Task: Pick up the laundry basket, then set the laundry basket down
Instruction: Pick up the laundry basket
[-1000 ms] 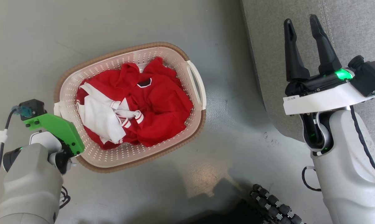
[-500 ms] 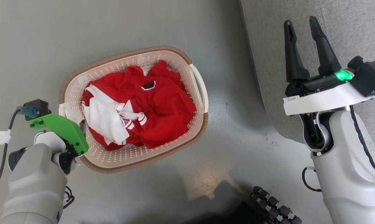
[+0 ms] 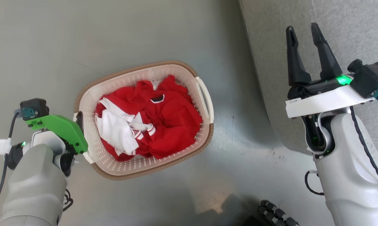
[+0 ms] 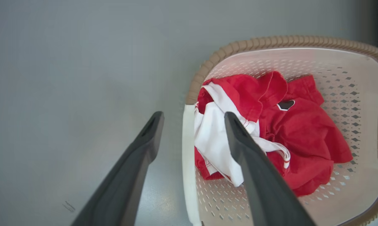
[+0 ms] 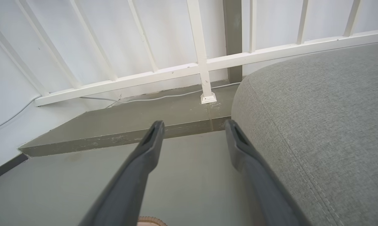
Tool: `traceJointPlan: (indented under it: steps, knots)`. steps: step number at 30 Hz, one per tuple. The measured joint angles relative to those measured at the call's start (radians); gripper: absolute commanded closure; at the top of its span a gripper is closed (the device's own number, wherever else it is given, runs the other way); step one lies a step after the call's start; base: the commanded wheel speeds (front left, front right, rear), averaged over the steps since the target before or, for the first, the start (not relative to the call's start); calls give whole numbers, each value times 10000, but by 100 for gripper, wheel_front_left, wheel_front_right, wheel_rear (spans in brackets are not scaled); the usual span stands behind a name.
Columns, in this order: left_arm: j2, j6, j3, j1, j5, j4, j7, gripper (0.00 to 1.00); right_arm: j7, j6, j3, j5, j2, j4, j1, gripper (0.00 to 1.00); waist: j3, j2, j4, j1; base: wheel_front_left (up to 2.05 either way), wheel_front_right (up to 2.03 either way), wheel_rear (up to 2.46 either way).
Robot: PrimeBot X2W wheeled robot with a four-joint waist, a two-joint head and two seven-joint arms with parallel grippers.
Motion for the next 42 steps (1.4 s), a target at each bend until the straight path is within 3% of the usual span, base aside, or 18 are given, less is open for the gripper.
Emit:
traceJointPlan:
  steps: [13,25,42]
  knots:
    - [-395,-8,-506,738,255,-936,-2313,0,2,0,-157,-144,-4,537,399,0,-1412,0,516,0,0,0,0]
    - [-499,-10,-504,1536,221,-2207,-2328,0,2,0,-284,-288,-12,734,1007,0,-2966,0,1229,0,0,0,0]
    - [-512,46,571,3653,711,-5467,-2314,0,2,0,-573,-305,-105,874,2510,0,-5318,0,2315,-1,0,0,0]
